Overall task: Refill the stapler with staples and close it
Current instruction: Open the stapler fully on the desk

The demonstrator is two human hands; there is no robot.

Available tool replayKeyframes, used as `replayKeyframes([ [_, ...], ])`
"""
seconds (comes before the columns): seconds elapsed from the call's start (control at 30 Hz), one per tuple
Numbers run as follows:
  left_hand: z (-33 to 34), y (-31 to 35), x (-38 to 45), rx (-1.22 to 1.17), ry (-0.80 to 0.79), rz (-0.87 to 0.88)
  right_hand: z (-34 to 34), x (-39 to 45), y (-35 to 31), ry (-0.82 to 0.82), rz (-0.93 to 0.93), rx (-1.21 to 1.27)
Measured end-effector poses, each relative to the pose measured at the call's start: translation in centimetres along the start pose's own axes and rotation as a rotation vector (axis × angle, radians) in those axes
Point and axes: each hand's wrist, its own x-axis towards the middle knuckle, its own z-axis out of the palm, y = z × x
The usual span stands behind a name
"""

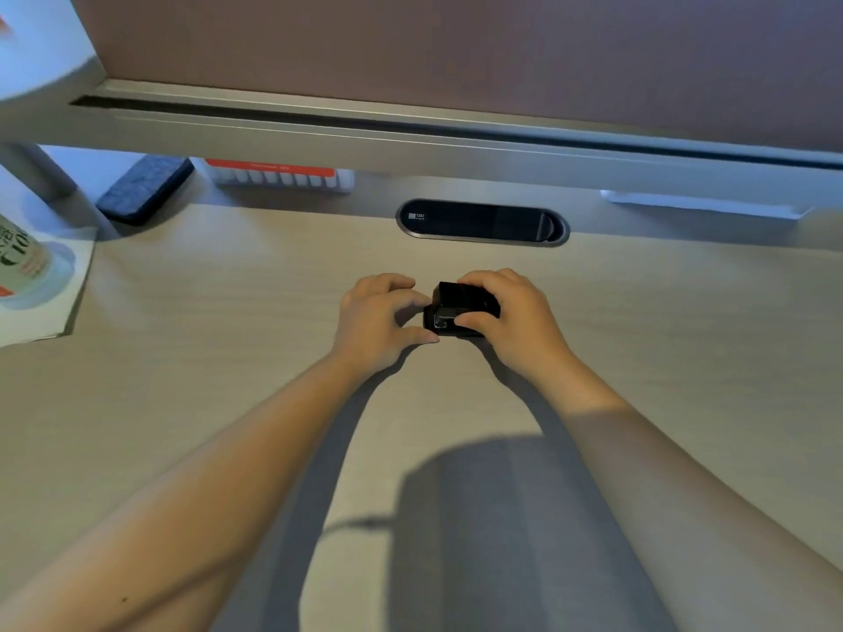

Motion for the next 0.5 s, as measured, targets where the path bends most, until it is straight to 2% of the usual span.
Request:
replayKeyframes([
  [0.3, 0.0, 0.3, 0.1, 0.010, 0.009, -0.004, -0.9, -0.1, -0.2, 0.074, -0.060, 0.054],
  [0.5, -0.2, 0.6, -0.1, 0.046, -0.005, 0.018, -2.4, -1.1, 0.2, 0.137, -0.014, 0.123],
])
